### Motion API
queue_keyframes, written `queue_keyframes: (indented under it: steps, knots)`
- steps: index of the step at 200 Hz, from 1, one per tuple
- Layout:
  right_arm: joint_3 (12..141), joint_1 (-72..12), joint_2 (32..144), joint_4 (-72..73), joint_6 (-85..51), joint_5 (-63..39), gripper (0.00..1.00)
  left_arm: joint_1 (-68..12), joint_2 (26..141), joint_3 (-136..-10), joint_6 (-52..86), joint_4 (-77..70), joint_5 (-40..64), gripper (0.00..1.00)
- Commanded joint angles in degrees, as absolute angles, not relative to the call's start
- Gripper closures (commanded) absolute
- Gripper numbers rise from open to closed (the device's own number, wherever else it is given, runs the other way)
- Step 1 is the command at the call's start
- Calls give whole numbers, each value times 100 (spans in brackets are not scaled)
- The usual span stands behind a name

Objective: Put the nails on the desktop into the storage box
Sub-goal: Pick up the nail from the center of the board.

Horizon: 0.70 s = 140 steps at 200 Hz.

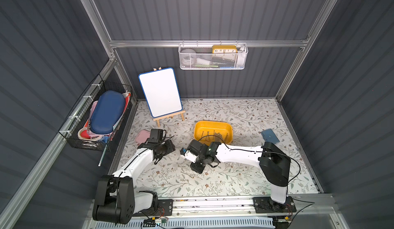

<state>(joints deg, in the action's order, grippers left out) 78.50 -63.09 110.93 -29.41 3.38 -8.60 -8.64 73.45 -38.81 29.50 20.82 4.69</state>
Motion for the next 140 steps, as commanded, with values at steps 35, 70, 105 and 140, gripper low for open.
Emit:
queue_keyframes:
  steps: [35,70,105,140]
  knots:
    - [8461,-6528,11686,-3354,738,-948,69,-879,7321,-3824,2944,2136,490,36]
    - [8531,-6561,11831,-3364,773,-906,70,-879,7305,-3811,2940,2123,492,36]
    - [8605,-6561,11946,-3339,789,-776,70,-880,7295,-3807,2936,2118,494,36]
    - [8775,-6565,12128,-3401,810,-780,71,-879,7306,-3812,2929,2110,504,36]
